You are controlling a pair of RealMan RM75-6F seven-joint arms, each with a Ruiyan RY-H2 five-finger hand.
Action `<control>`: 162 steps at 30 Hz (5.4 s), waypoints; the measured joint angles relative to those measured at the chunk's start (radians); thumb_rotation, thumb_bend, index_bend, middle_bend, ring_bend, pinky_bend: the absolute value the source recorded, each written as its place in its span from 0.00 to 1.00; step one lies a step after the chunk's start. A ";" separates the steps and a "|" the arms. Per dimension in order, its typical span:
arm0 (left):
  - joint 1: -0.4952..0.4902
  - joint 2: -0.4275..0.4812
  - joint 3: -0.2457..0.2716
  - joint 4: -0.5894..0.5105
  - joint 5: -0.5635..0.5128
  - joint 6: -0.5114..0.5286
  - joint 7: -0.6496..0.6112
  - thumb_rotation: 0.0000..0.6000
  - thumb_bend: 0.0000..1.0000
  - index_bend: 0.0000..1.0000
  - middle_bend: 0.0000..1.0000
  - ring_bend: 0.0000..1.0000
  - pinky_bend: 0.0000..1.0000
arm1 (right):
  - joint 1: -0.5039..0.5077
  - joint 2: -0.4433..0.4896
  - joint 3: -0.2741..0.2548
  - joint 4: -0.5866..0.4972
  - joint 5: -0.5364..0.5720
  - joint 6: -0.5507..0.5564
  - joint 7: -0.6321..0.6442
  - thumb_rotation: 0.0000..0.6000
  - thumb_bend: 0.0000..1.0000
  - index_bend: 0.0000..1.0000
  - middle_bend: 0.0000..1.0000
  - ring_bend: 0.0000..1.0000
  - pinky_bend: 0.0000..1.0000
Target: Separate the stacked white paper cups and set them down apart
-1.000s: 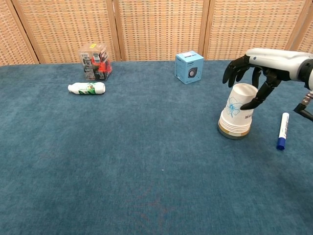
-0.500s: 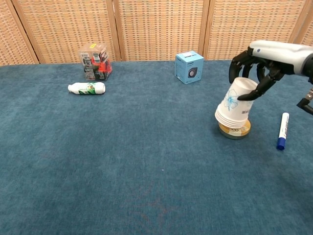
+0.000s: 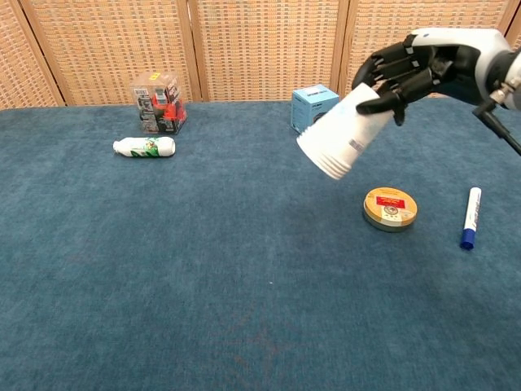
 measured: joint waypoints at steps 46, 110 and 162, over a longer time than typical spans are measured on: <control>-0.546 -0.668 -0.096 0.563 0.049 -0.015 0.016 1.00 0.21 0.52 0.00 0.00 0.00 | 0.135 -0.146 0.143 0.048 0.457 -0.110 0.115 1.00 0.56 0.54 0.60 0.46 0.65; -0.439 -0.565 0.029 0.761 -0.002 0.144 -0.110 1.00 0.49 0.72 0.00 0.00 0.00 | 0.044 -0.074 0.127 0.178 0.317 -0.164 0.176 1.00 0.56 0.54 0.60 0.46 0.65; -0.338 0.081 0.137 0.133 -0.060 -0.188 0.109 1.00 0.16 0.00 0.00 0.00 0.00 | -0.134 0.020 -0.248 0.256 -0.297 0.463 -0.417 1.00 0.00 0.08 0.00 0.00 0.07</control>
